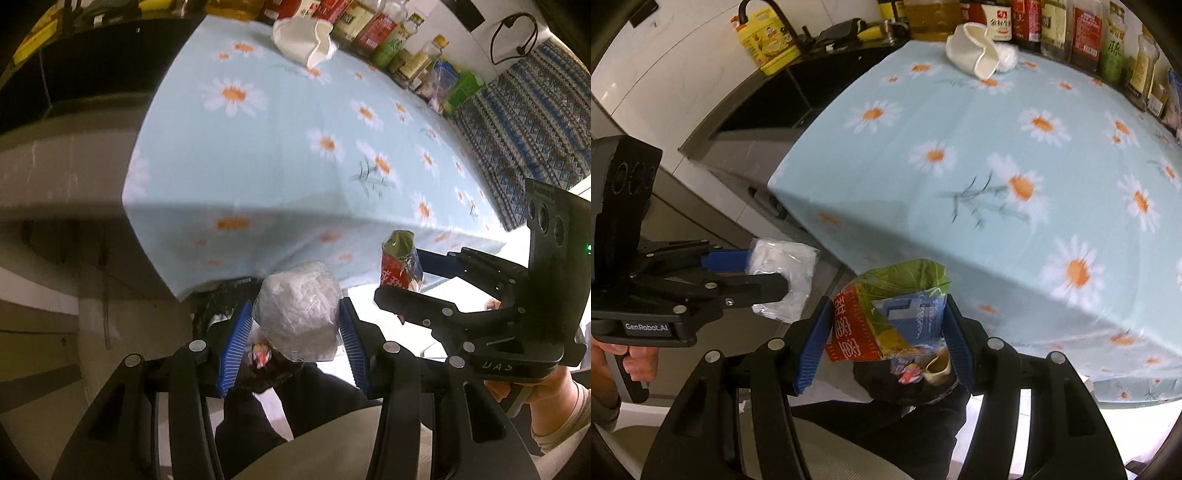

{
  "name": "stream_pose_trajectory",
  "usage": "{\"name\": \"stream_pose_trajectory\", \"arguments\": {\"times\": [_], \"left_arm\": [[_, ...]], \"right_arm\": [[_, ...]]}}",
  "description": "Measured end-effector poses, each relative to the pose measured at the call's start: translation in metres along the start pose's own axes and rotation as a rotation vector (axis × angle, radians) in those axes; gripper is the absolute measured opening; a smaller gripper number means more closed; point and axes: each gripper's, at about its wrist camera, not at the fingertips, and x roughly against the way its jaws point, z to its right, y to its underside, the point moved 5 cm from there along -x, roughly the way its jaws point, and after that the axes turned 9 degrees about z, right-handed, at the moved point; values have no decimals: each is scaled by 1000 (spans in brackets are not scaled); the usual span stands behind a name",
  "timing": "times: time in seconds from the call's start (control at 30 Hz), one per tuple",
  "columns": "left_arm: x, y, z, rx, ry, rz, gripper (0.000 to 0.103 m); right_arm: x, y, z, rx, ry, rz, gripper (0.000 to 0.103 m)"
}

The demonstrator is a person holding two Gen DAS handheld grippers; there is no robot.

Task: Collect trash
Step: 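Carry the plastic bag and snack wrapper down over the trash bin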

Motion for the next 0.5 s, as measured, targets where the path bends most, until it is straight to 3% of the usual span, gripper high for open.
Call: {"name": "stream_pose_trajectory", "arguments": {"times": [0.33, 0.5], "left_arm": [[-27, 45, -10, 37, -11, -107, 46], [-43, 61, -20, 58, -27, -157, 46]], "right_arm": [[-24, 41, 1, -14, -15, -63, 59], [-35, 46, 6, -28, -23, -84, 60]]}}
